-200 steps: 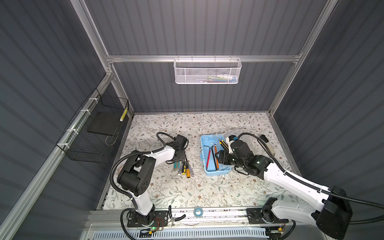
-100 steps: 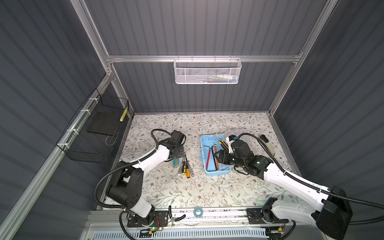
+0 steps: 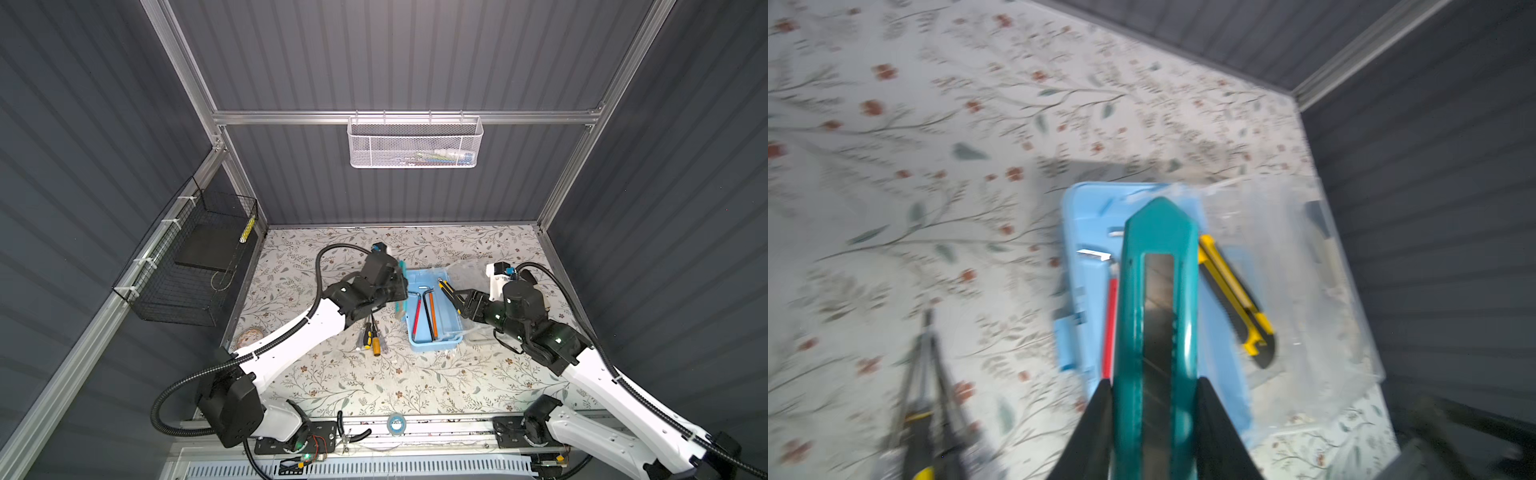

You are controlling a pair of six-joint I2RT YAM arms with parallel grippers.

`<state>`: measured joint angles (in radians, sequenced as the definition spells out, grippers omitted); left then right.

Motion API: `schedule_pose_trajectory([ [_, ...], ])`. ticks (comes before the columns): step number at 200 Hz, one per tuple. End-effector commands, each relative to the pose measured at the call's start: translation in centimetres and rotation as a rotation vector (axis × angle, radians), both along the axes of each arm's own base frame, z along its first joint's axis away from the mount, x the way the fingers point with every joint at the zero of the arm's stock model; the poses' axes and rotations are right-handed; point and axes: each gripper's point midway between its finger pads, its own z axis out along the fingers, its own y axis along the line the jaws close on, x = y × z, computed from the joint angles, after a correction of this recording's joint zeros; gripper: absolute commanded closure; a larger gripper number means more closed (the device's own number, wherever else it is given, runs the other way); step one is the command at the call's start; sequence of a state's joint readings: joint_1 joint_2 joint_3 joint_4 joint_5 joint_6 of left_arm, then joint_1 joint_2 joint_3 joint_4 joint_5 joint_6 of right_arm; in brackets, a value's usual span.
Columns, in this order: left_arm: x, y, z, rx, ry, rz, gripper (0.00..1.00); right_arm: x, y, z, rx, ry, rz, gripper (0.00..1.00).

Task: Pack the tool kit
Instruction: 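Lift the teal utility knife with the left gripper and carry it over the box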

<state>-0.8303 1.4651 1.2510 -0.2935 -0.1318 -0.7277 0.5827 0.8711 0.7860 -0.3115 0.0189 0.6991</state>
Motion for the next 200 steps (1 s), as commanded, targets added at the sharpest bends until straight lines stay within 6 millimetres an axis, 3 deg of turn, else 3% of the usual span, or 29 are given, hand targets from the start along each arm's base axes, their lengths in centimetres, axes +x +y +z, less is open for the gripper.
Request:
schedule_pose_trajectory([
  [1,1.7,-3.6,1.2,-0.085,-0.046,0.029,1.00,-0.7,-1.6,-0.3,-0.070,0.015,-0.017,0.35],
  [24,2.1,-7.0,0.4,-0.131,-0.034,0.003,1.00,-1.3,-2.3,0.0,-0.066,0.006,-0.029,0.35],
  [64,2.5,-9.6,-1.7,-0.176,-0.012,0.007,1.00,-2.2,-3.2,-0.2,-0.054,-0.002,-0.043,0.35],
  [124,2.8,-11.6,-6.3,-0.136,0.059,-0.003,1.00,-3.0,-3.4,-1.5,-0.044,0.021,-0.037,0.35],
  [135,3.1,-12.5,-5.1,-0.163,0.043,-0.013,1.00,-3.1,-3.4,-1.8,-0.045,0.027,-0.036,0.35],
  [189,2.8,-14.3,-7.9,-0.141,0.088,-0.040,1.00,-3.4,-3.2,-3.0,-0.045,0.053,-0.022,0.34],
  [200,2.8,-14.3,-7.9,-0.135,0.088,-0.040,0.85,-3.4,-3.3,-3.0,-0.049,0.053,-0.024,0.33],
])
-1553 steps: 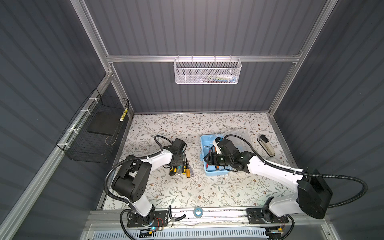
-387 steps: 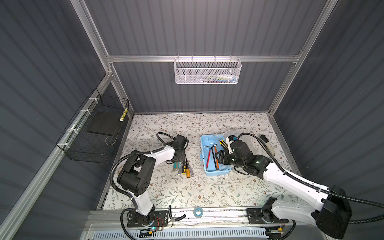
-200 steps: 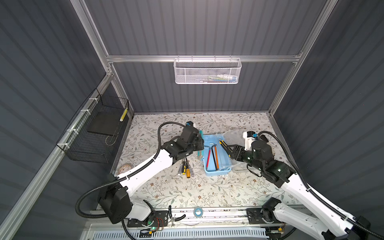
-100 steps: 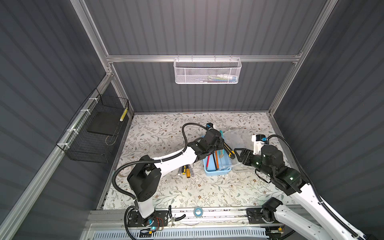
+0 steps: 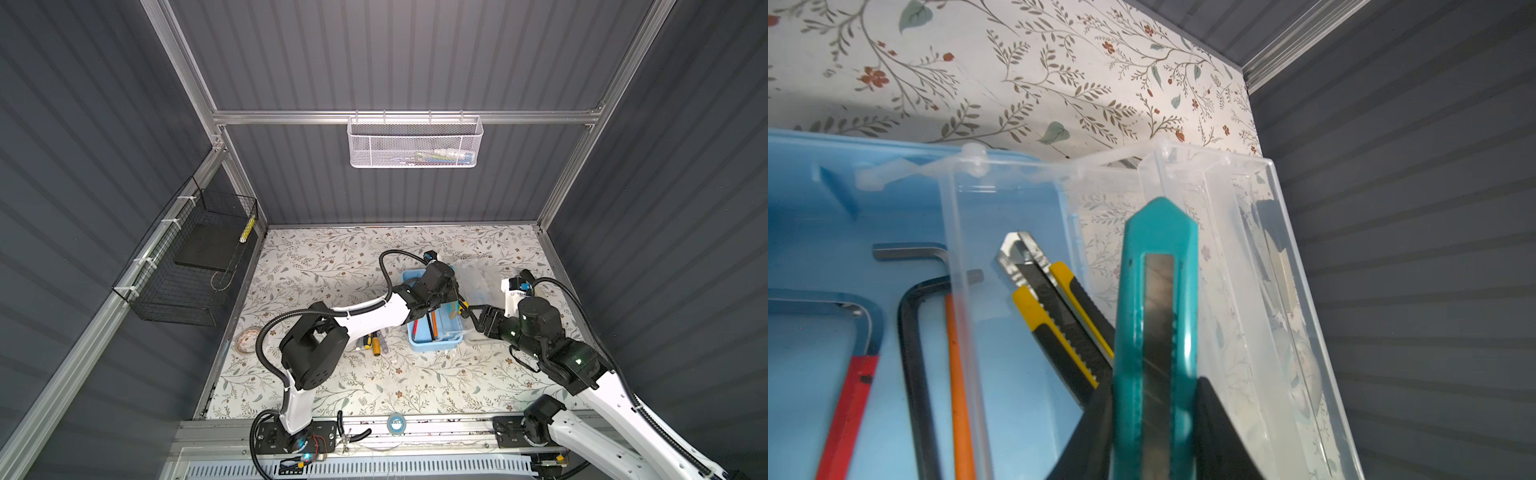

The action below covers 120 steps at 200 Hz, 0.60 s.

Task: Pack the tool kit
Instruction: 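Lift the teal utility knife with the left gripper and carry it over the box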

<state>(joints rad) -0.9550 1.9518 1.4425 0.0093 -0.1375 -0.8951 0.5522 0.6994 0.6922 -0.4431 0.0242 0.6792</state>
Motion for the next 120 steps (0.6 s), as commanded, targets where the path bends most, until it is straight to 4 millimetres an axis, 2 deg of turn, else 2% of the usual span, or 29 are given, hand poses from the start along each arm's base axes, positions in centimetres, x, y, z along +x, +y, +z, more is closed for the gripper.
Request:
schedule_pose_trajectory([
  [1,0.1,-1.1,1.0,-0.031,-0.003,-0.011,0.83,-0.3,-0.1,-0.6,-0.003,0.020,0.001,0.33],
  [9,0.2,-0.9,1.0,-0.027,-0.005,-0.004,0.74,-0.3,-0.2,-0.6,-0.006,0.019,-0.001,0.32],
  [34,0.3,-0.3,1.0,-0.008,-0.010,0.015,0.67,-0.3,-0.3,-0.6,-0.016,0.015,-0.003,0.30],
  [59,0.2,0.1,0.7,0.010,-0.007,0.024,0.55,-0.2,-0.4,-0.8,-0.025,0.016,-0.007,0.30],
  [120,0.5,1.0,-0.4,0.059,-0.015,0.055,0.54,0.3,-0.3,-1.5,-0.046,0.037,-0.004,0.29],
])
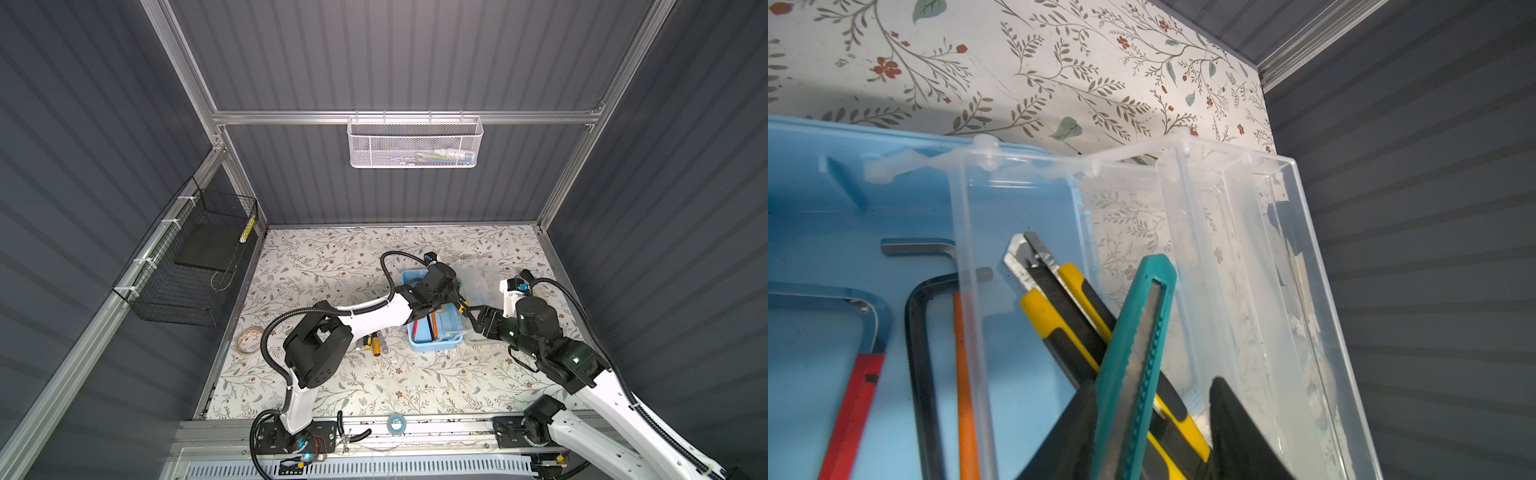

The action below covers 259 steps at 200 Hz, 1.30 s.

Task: Pack the tool kit
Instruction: 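Lift the teal utility knife with the left gripper and carry it over the box, then lower the teal knife into the blue box and open the left gripper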

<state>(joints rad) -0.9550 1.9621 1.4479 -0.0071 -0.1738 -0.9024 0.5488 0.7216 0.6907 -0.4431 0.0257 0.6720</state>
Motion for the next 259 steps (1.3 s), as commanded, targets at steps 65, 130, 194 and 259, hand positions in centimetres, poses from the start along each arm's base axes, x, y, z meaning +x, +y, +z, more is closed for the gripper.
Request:
schedule_pose_trajectory([
  [65,0.1,-0.8,-1.7,0.037,0.012,-0.017,0.56,0.3,-0.3,-1.0,-0.024,0.026,-0.002,0.30],
  [130,-0.7,-1.7,-2.9,0.026,0.050,-0.057,0.57,-0.1,-0.6,-1.5,-0.008,0.031,-0.007,0.30],
  [194,-2.2,-3.0,-1.4,-0.038,0.052,-0.143,0.58,0.4,-0.2,-1.7,-0.006,0.035,-0.005,0.30],
  [259,-2.8,-2.3,0.9,-0.050,-0.005,-0.175,0.58,1.1,0.1,-1.6,-0.009,0.038,-0.005,0.30],
])
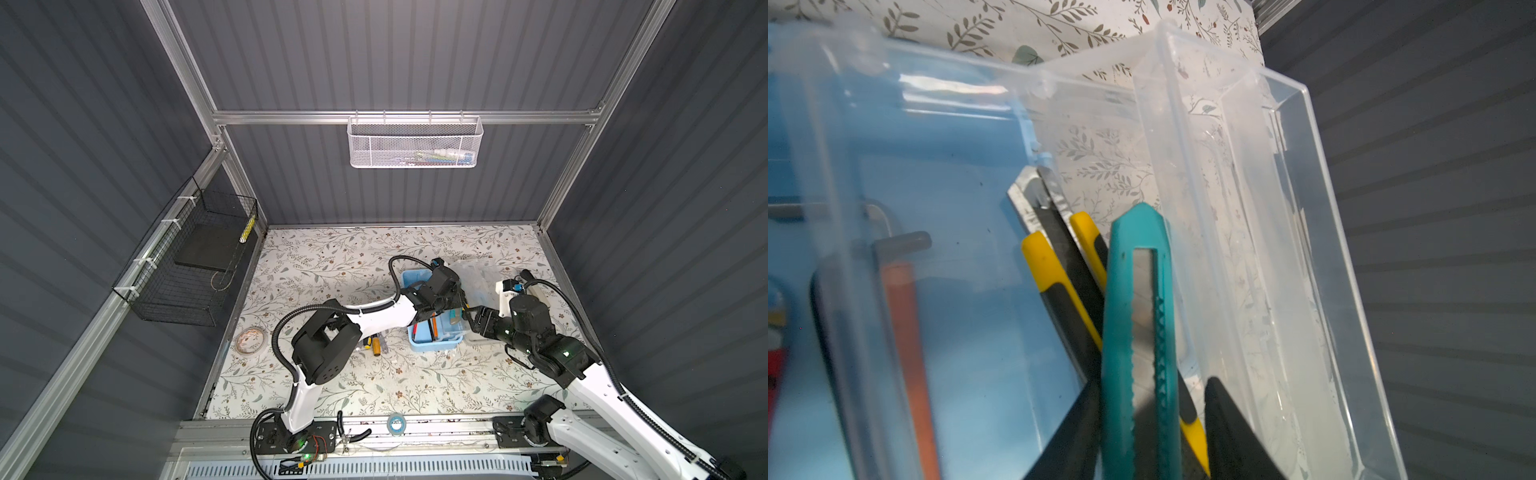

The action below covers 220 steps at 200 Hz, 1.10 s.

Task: Pack the tool kit
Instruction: 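Lower the teal knife into the blue box and open the left gripper, then move the left gripper back over the screwdrivers beside the box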

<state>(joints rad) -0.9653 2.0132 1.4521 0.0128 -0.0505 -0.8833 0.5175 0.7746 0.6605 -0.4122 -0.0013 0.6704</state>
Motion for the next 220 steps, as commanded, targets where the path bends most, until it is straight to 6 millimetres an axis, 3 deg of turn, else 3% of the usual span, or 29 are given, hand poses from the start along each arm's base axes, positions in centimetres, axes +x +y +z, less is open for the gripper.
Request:
schedule_pose_trajectory([
  [1,-0.8,-0.2,3.3,-0.048,-0.066,-0.049,0.58,0.4,0.2,0.5,0.006,-0.013,0.004,0.30],
  [4,-1.2,0.4,1.9,-0.020,-0.049,-0.048,0.59,0.5,0.1,0.5,0.006,-0.013,0.002,0.30],
  [24,-0.9,2.1,0.4,0.089,-0.044,-0.009,0.60,0.7,0.3,0.7,0.003,-0.015,0.008,0.30],
  [26,-0.5,1.8,1.4,0.081,-0.059,-0.001,0.60,0.7,0.2,0.7,0.002,-0.015,0.007,0.30],
  [30,-0.3,1.9,1.6,0.094,-0.065,0.009,0.60,0.7,0.2,0.6,0.002,-0.014,0.008,0.30],
  [101,1.4,3.4,-0.1,0.282,-0.095,0.063,0.61,0.7,0.1,0.3,0.005,-0.006,0.004,0.30],
  [157,1.3,5.3,4.4,0.302,-0.252,0.034,0.55,0.9,0.5,1.6,0.009,-0.025,0.031,0.31],
  [174,0.6,7.5,6.3,0.329,-0.306,0.037,0.49,0.9,0.7,2.6,0.001,-0.031,0.044,0.33],
  [180,0.0,8.9,5.3,0.370,-0.300,0.034,0.46,0.9,0.7,2.9,0.003,-0.035,0.049,0.33],
  [220,-2.1,19.1,6.2,0.494,-0.275,0.170,0.36,0.6,2.0,4.1,-0.004,-0.029,0.085,0.36],
])
